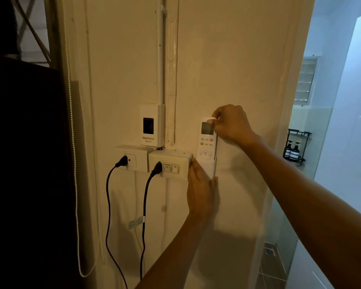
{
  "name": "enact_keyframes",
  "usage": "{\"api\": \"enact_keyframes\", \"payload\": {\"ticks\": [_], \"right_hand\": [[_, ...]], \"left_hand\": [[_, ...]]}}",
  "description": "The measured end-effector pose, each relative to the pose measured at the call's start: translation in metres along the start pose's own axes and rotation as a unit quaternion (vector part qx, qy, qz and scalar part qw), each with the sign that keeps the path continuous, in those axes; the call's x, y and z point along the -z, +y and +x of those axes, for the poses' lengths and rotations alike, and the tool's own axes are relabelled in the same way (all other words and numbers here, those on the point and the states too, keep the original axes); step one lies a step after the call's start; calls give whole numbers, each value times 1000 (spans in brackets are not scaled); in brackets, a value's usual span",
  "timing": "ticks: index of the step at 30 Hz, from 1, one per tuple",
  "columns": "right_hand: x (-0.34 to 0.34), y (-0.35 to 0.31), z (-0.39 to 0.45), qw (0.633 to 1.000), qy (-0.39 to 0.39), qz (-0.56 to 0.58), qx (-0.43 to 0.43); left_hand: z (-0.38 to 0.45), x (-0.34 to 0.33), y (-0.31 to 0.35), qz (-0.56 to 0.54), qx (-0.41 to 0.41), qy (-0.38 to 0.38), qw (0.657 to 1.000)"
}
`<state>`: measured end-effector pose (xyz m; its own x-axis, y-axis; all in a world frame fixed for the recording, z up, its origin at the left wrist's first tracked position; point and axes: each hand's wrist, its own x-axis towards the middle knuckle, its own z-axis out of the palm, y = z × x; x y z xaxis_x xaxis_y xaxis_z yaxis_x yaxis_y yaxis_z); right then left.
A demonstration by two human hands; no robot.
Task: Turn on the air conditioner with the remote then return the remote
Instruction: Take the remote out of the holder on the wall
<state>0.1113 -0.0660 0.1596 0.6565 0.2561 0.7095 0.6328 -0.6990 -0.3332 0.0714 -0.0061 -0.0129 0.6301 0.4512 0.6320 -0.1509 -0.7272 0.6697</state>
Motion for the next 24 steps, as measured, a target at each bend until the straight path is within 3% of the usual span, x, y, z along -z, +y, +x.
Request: {"api": "enact_keyframes", "payload": {"ticks": [24], "right_hand": [[12,-15,16,1000,11,-13,22]], "left_hand": [[0,-1,-1,6,7,0,1000]]}}
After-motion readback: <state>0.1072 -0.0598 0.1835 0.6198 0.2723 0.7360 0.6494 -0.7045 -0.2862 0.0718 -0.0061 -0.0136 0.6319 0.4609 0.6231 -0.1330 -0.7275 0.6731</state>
